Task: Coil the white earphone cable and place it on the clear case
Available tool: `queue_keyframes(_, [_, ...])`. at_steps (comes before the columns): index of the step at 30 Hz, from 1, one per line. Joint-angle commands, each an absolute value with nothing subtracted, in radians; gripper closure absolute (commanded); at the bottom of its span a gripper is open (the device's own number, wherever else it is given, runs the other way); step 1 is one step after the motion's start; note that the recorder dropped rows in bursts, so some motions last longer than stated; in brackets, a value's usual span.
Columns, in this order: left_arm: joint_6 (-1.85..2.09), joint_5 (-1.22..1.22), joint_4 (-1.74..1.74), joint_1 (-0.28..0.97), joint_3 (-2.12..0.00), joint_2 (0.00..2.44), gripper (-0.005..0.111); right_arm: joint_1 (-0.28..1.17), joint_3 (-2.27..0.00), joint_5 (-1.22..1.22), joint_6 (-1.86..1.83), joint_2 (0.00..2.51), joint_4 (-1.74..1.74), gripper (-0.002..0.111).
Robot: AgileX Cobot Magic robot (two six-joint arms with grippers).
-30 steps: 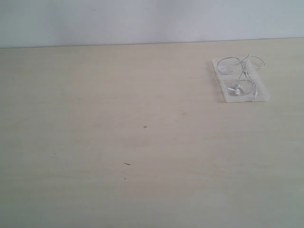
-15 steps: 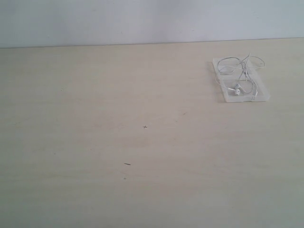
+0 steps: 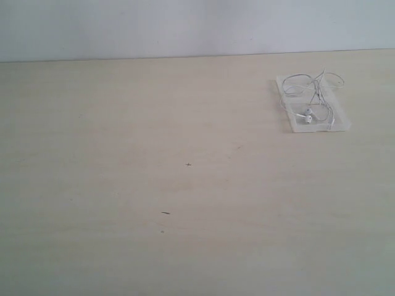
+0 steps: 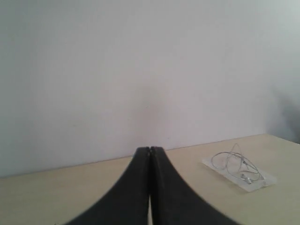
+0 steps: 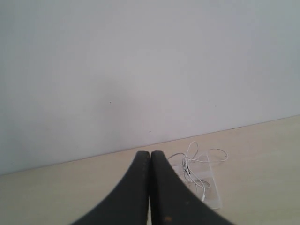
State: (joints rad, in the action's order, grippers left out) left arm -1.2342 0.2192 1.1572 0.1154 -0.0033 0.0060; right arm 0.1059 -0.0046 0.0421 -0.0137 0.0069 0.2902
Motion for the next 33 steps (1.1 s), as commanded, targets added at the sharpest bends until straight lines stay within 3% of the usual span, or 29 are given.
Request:
queue_keyframes(1, [-1.250,0.203,1.159,0.090,0.000,0.000,0.107,0.104,0.000,0.039,-0.020,0.000,0.290,0.108])
queue_keyframes(18, [-1.264,0.611,1.064,0.090,0.000,0.000,0.107,0.104,0.000,0.039,-0.020,0.000,0.290,0.108])
queue_keyframes(26, [-1.143,0.413,0.660,0.090,0.000,0.000,0.107,0.104,0.000,0.039,-0.020,0.000,0.290,0.108])
queue_keyframes(33, [-0.442,0.086,0.125,0.090,0.000,0.000,0.107,0.104,0.000,0.039,-0.020,0.000,0.290,0.108])
